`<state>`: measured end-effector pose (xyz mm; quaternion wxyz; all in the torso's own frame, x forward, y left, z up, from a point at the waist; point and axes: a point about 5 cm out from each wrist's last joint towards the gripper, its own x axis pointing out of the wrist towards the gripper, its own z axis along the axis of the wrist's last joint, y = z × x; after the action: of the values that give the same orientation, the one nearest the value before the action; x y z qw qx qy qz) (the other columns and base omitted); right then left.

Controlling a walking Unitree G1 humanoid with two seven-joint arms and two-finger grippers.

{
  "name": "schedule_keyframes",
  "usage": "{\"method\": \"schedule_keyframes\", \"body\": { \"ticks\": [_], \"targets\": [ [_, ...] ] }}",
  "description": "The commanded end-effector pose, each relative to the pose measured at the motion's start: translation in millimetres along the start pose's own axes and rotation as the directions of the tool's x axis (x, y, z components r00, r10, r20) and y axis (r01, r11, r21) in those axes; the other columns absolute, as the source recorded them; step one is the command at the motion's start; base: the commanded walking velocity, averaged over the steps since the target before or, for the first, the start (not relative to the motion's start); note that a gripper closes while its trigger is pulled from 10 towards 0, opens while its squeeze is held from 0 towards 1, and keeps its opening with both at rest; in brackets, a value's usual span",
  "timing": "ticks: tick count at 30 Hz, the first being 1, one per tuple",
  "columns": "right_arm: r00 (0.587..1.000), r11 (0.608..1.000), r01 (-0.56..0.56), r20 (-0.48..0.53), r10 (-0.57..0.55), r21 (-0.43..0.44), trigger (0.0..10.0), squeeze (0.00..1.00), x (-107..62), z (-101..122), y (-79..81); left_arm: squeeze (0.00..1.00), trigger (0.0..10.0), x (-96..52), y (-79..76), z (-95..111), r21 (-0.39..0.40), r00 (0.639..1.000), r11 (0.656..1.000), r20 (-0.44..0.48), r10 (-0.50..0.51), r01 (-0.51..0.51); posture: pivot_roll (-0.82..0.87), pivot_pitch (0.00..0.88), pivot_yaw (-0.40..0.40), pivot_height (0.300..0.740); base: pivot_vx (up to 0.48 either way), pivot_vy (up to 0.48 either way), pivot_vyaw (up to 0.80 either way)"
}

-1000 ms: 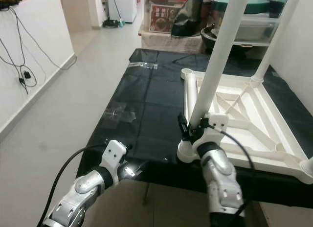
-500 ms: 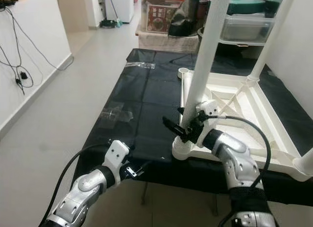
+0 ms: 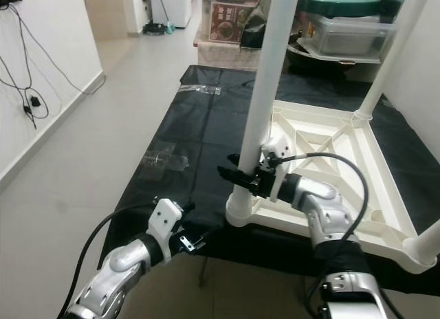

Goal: Building children table

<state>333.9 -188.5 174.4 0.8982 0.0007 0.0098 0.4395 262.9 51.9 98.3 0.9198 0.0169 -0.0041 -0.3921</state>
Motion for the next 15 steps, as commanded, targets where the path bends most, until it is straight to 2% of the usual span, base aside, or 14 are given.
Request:
{"method": "schedule_keyframes", "body": {
  "ticks": [1,3,4,6,7,9,10,11,14,15],
  "targets": [
    [0.996,0.995,0.091,-0.012,-0.091,0.027,0.0,0.0,0.0,-14.2,-0.3,0.0,10.0,-4.5,-2.6,3.7,0.003,1.0,1.0,0.026,-0.015,0.015,0.17,0.0,-0.067,0.74,0.0,0.0,0.0],
    [0.969,0.969,0.243,0.038,-0.245,0.047,0.0,0.0,-3.9,-14.4,-1.0,0.0,10.0,-11.0,-4.2,11.5,-0.001,0.999,1.0,0.04,-0.016,0.016,0.16,0.0,-0.062,0.74,0.0,0.0,0.0],
    [0.969,0.969,0.243,0.038,-0.245,0.047,0.0,0.0,-3.9,-14.4,-1.0,0.0,10.0,-11.0,-4.2,11.5,-0.001,0.999,1.0,0.04,-0.016,0.016,0.16,0.0,-0.062,0.74,0.0,0.0,0.0],
    [0.909,0.91,0.41,0.053,-0.413,0.07,0.0,0.0,-10.6,-17.7,-2.9,0.0,10.0,-16.9,-5.6,23.4,0.012,0.998,1.0,0.058,-0.018,0.017,0.16,0.0,-0.054,0.74,0.0,0.0,0.0],
    [0.909,0.91,0.41,0.053,-0.413,0.07,0.0,0.0,-10.6,-17.7,-2.9,0.0,10.0,-16.9,-5.6,23.4,0.012,0.998,1.0,0.058,-0.018,0.017,0.16,0.0,-0.054,0.74,0.0,0.0,0.0],
    [0.825,0.825,0.559,0.047,-0.564,0.085,0.0,0.0,-15.2,-23.0,1.0,0.0,10.0,-22.6,-6.6,32.8,-0.008,0.998,1.0,0.069,0.007,-0.006,0.15,0.0,-0.046,0.74,0.0,0.0,0.0],
    [0.825,0.825,0.559,0.047,-0.564,0.085,0.0,0.0,-15.2,-23.0,1.0,0.0,10.0,-22.6,-6.6,32.8,-0.008,0.998,1.0,0.069,0.007,-0.006,0.15,0.0,-0.046,0.74,0.0,0.0,0.0],
    [0.759,0.759,0.646,0.035,-0.65,0.084,0.0,0.0,-18.3,-27.2,3.4,0.0,10.0,-25.9,-7.7,35.1,-0.009,0.998,1.0,0.068,0.02,-0.02,0.15,0.0,-0.033,0.74,0.0,0.0,0.0],
    [0.759,0.759,0.646,0.035,-0.65,0.084,0.0,0.0,-18.3,-27.2,3.4,0.0,10.0,-25.9,-7.7,35.1,-0.009,0.998,1.0,0.068,0.02,-0.02,0.15,0.0,-0.033,0.74,0.0,0.0,0.0],
    [0.689,0.688,0.718,0.03,-0.724,0.103,0.0,0.0,-21.0,-31.2,6.1,0.0,10.0,-28.9,-9.2,37.6,-0.012,0.997,0.999,0.07,0.032,-0.031,0.15,0.0,-0.033,0.74,0.0,0.0,0.0]
  ]
}}
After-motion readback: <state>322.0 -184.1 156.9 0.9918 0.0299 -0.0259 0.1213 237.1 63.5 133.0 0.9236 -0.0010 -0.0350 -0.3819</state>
